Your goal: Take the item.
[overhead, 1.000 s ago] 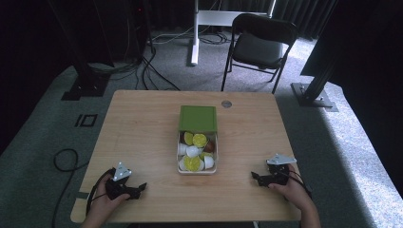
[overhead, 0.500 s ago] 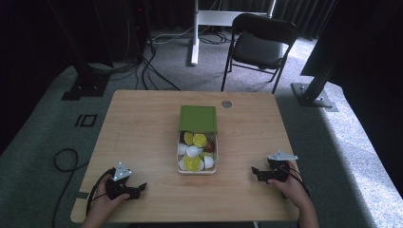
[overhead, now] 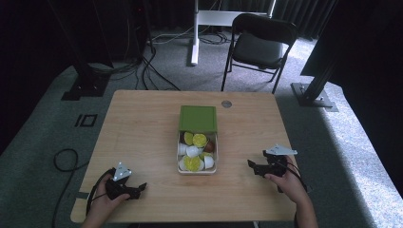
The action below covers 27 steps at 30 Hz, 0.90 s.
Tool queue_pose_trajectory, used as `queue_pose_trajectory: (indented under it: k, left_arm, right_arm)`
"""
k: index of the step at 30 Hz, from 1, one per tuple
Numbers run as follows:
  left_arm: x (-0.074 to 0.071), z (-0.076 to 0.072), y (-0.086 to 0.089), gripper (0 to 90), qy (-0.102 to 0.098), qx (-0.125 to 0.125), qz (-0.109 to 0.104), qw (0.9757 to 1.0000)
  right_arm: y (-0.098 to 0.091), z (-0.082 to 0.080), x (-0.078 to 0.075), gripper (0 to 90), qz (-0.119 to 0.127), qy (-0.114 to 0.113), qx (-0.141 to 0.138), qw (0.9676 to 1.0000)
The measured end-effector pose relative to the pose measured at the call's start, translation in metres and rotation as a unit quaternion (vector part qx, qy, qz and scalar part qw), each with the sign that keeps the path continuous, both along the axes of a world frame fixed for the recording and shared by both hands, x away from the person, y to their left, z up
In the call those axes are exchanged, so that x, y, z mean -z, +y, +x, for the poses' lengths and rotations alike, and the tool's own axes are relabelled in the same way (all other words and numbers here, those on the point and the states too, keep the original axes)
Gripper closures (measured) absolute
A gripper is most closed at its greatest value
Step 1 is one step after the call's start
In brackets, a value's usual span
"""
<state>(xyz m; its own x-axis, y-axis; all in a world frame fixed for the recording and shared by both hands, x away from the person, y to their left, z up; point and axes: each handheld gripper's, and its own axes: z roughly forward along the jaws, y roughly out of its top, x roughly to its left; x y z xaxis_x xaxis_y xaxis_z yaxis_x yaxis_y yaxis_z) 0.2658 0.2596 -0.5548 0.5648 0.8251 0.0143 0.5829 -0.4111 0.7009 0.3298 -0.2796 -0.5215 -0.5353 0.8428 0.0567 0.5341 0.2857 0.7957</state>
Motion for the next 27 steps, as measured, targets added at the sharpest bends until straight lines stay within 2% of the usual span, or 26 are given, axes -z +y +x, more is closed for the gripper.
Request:
queue_pose_trajectory:
  k: [3,8,11,12,17,23,27]
  left_arm:
    - [0.000,0.000,0.000,9.2,0.000,0.000,0.000,1.0000]
    - [0.000,0.000,0.000,9.2,0.000,0.000,0.000,1.0000]
    - [0.000,0.000,0.000,9.3,0.000,0.000,0.000,1.0000]
    - [0.000,0.000,0.000,9.2,0.000,0.000,0.000,1.0000]
    - [0.000,0.000,0.000,9.2,0.000,0.000,0.000,1.0000]
    - [0.000,0.000,0.000,9.3,0.000,0.000,0.000,1.0000]
    - [0.000,0.000,0.000,9.2,0.000,0.000,0.000,1.0000]
  right_arm:
    - [0.008,-0.001,-0.012,17.1,0.005,-0.009,0.010,0.9999]
    - [0.017,-0.002,-0.025,17.1,0.010,-0.022,0.000,0.9997]
    - [0.021,-0.002,-0.031,17.1,0.009,-0.023,0.005,0.9997]
    - [0.026,-0.002,-0.035,17.2,0.009,-0.031,0.002,0.9995]
    - [0.036,-0.001,-0.044,17.1,0.015,-0.038,-0.010,0.9991]
    - [0.053,0.002,-0.055,19.6,0.032,-0.051,-0.002,0.9982]
    - [0.064,0.002,-0.062,19.6,0.035,-0.062,-0.010,0.9974]
